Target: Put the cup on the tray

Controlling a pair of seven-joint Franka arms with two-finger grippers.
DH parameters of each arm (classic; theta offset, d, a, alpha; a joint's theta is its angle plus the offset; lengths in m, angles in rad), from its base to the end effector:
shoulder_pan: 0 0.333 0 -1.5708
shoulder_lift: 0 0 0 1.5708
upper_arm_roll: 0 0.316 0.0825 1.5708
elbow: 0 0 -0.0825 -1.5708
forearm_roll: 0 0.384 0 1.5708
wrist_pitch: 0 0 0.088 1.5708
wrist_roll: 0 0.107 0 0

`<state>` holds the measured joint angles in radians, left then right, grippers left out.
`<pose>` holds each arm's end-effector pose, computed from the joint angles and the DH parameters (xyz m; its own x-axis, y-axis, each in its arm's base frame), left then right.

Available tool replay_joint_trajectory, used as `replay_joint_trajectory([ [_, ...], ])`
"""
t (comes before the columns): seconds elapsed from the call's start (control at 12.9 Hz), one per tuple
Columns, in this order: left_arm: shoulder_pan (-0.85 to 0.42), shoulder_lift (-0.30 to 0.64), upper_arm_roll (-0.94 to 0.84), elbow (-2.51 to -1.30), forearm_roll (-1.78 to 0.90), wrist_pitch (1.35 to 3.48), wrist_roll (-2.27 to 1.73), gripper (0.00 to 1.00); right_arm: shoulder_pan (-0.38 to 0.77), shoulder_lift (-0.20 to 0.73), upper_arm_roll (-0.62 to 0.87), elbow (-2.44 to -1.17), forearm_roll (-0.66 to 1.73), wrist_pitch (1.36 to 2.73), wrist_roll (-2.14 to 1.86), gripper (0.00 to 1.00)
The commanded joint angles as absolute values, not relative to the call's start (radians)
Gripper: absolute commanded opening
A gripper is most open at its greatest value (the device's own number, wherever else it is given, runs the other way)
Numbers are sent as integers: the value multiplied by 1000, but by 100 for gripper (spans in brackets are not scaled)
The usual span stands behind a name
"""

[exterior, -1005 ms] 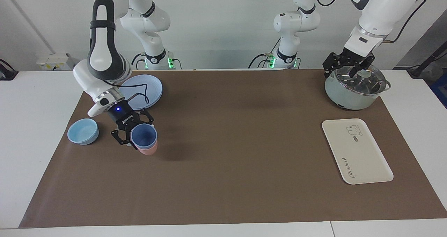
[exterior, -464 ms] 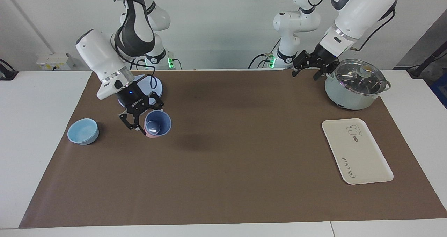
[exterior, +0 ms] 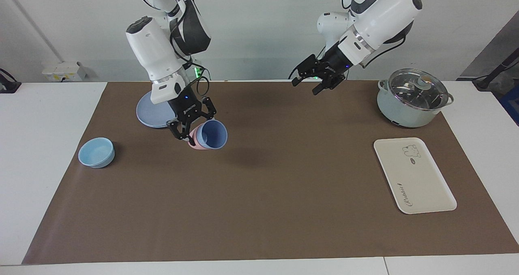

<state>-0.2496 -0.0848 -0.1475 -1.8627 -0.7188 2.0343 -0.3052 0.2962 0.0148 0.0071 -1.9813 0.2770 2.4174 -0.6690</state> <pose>0.5043 -0.2548 0.5881 0.9895 0.1359 -0.0495 0.1352 -0.7478 0.6500 0.5676 0.1790 0.5030 0.6110 0.6479 0.4549 0.7120 -0.7009 0.0420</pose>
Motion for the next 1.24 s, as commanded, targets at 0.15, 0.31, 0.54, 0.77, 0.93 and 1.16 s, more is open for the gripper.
replay_joint_trajectory([
  [0.15, -380, 53, -130, -1830, -850, 2317, -399, 100, 382, 18, 6, -1899, 89, 2286, -473, 0],
  [0.31, -416, 125, -130, -1784, -851, 2428, -434, 100, 408, 15, 6, -1896, 37, 2260, -454, 0],
  [0.54, -445, 179, -130, -1733, -842, 2482, -471, 98, 410, 15, 6, -1896, 28, 2253, -454, 0],
  [0.77, -462, 190, -129, -1741, -836, 2506, -482, 84, 433, 12, 6, -1896, -1, 2238, -437, 0],
  [0.93, -477, 216, -129, -1749, -836, 2589, -485, 84, 440, 12, 6, -1896, -15, 2235, -433, 0],
  [1.16, -491, 236, -129, -1750, -835, 2603, -483, 77, 439, 14, 5, -1896, -15, 2237, -433, 0],
])
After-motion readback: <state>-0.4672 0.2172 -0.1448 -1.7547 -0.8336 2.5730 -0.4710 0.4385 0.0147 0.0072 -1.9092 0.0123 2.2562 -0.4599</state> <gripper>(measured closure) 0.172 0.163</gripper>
